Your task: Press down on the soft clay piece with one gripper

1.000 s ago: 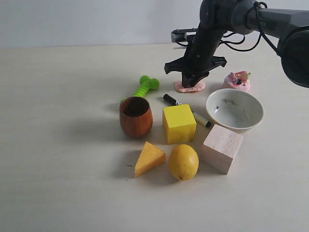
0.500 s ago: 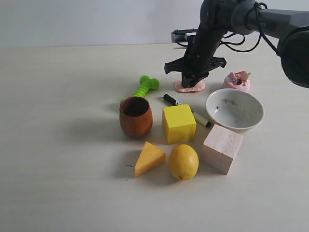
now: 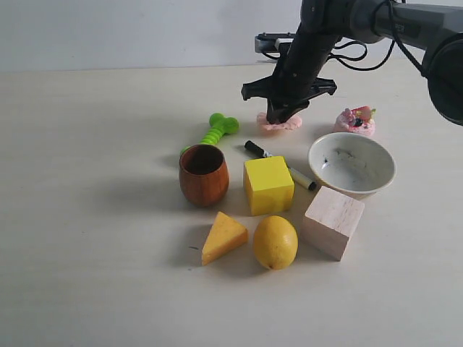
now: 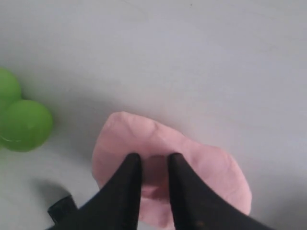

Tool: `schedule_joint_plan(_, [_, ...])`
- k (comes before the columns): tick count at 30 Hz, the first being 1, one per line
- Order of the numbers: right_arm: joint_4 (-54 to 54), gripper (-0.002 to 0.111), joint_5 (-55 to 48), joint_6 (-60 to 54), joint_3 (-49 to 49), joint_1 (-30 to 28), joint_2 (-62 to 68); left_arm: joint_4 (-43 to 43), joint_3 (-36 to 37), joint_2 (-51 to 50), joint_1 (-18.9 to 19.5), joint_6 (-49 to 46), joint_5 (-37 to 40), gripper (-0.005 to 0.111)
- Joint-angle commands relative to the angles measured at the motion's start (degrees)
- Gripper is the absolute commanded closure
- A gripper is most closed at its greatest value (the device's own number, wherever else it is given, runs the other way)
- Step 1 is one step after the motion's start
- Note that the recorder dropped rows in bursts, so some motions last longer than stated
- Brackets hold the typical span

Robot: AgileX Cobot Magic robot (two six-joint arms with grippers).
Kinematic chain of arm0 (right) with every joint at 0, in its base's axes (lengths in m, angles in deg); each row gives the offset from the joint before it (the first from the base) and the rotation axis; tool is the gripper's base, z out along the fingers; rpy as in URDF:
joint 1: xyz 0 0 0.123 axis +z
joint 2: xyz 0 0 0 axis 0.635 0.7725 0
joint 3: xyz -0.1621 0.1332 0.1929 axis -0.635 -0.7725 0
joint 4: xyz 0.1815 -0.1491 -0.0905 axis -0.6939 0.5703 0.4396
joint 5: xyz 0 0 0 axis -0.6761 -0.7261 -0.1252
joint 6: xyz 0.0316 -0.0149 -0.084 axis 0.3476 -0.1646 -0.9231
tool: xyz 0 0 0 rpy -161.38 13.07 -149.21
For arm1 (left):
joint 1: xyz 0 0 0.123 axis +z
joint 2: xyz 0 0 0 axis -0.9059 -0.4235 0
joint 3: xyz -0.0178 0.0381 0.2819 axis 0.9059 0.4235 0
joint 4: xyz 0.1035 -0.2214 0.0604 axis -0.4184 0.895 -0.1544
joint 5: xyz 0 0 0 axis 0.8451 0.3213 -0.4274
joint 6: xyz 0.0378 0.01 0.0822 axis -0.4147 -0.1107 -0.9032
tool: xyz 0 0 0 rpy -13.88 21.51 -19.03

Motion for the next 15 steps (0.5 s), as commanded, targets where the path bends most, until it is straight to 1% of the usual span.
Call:
schedule_joint_plan(1, [2.2, 0.099, -1.3, 0.0, -0.1, 0.1, -0.8, 0.6, -0.2, 0.3, -0.3, 0.0, -0.6, 0.107])
schedule_joint_plan(2, [2.3, 0.108, -1.7, 0.0, -0.1, 0.1, -0.8, 0.6, -0.2, 0.3, -0.3, 0.0, -0.6, 0.107])
schedule_joint_plan(15, [3.4, 0.108, -0.7, -0.5, -0.1, 0.1, -0.7, 0.6, -0.2, 0.3, -0.3, 0.0, -0.6, 0.107])
